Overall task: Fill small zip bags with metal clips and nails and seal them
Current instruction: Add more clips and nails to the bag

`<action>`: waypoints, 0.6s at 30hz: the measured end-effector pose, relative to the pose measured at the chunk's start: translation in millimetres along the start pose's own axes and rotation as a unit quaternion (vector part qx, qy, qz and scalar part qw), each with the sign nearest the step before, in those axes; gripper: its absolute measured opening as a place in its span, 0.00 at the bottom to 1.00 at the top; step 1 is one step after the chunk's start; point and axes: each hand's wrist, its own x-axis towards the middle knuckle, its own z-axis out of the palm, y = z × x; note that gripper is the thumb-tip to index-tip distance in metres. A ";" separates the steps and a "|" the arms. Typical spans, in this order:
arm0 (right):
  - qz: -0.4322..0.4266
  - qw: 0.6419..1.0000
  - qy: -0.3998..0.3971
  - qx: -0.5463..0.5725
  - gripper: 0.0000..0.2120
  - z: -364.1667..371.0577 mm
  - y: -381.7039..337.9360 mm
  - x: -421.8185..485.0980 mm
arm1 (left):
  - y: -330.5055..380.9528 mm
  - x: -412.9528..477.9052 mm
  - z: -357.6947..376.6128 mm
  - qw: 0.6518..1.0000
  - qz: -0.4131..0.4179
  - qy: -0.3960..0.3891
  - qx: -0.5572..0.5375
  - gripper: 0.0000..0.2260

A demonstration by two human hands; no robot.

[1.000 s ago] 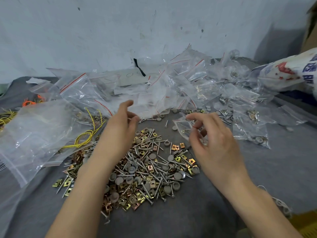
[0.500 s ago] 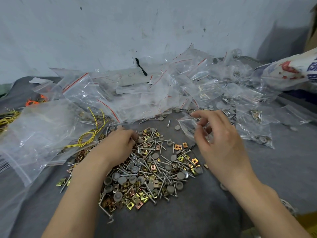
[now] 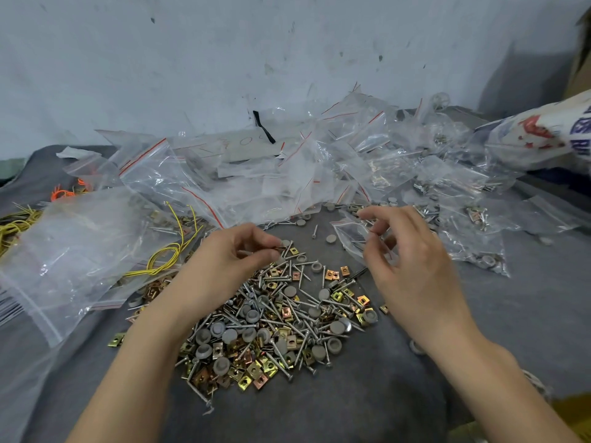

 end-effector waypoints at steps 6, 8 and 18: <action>0.001 1.000 0.003 -0.005 0.13 0.0 -0.5 -0.4 | 10.6 -2.7 10.4 0.998 0.046 -0.021 -0.047 0.05; 0.000 1.000 0.002 -0.005 0.13 -0.1 -0.6 -0.6 | 11.2 -3.0 13.7 0.996 0.055 -0.029 -0.056 0.05; 0.005 1.000 -0.001 -0.005 0.13 -0.8 -0.3 -0.9 | 26.7 -1.0 32.5 0.993 0.086 -0.011 -0.080 0.04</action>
